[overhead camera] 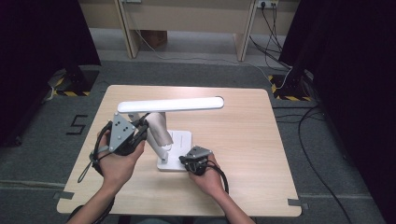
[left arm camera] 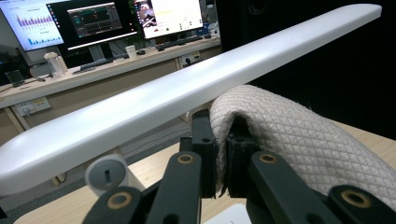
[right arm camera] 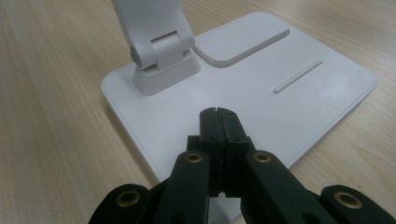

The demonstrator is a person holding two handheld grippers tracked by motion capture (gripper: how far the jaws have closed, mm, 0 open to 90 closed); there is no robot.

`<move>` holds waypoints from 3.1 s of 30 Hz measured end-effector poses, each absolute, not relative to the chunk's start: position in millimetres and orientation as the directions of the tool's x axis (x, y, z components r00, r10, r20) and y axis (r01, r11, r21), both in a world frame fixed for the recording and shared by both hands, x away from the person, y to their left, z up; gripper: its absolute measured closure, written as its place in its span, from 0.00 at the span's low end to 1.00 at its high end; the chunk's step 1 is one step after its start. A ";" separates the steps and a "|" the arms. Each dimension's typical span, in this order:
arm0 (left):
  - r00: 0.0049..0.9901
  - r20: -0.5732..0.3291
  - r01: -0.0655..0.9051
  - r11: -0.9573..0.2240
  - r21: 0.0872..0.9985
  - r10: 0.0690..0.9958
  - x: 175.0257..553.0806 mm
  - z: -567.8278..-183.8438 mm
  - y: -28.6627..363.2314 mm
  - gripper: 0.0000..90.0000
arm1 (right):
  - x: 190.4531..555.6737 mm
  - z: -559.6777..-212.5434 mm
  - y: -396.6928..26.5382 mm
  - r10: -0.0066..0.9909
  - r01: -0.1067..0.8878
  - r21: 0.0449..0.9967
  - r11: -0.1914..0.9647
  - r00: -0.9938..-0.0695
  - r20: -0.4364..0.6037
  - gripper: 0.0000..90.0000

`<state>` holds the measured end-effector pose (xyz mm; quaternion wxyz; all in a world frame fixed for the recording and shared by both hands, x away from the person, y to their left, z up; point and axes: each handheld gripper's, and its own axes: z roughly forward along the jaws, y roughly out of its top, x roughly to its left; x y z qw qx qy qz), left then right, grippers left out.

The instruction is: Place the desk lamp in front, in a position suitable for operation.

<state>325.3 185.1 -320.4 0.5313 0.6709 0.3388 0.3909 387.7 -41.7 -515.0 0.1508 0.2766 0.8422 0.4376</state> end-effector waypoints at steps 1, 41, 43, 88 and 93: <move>0.462 0.163 0.041 -0.205 0.978 0.872 324.8 -320.6 186.0 0.94 | 387.6 -515.0 -41.6 0.598 0.335 0.820 0.463 -0.802 -0.011 1.00; 0.405 0.113 0.048 -0.145 0.988 0.907 292.1 -335.1 232.5 0.94 | 388.1 -515.1 -41.9 0.595 0.331 0.821 0.465 -0.804 -0.013 1.00; 0.397 0.113 0.046 -0.143 0.989 0.911 288.1 -334.7 238.0 0.94 | 388.1 -515.2 -41.8 0.596 0.333 0.821 0.463 -0.803 -0.010 1.00; 0.355 0.130 0.098 -0.175 0.980 0.926 332.3 -323.1 250.4 0.94 | 388.1 -515.1 -41.6 0.596 0.334 0.820 0.464 -0.803 -0.011 1.00; 0.351 0.164 0.093 -0.209 0.974 0.922 332.5 -325.4 243.5 0.94 | 388.3 -515.2 -41.6 0.596 0.336 0.821 0.462 -0.803 -0.008 1.00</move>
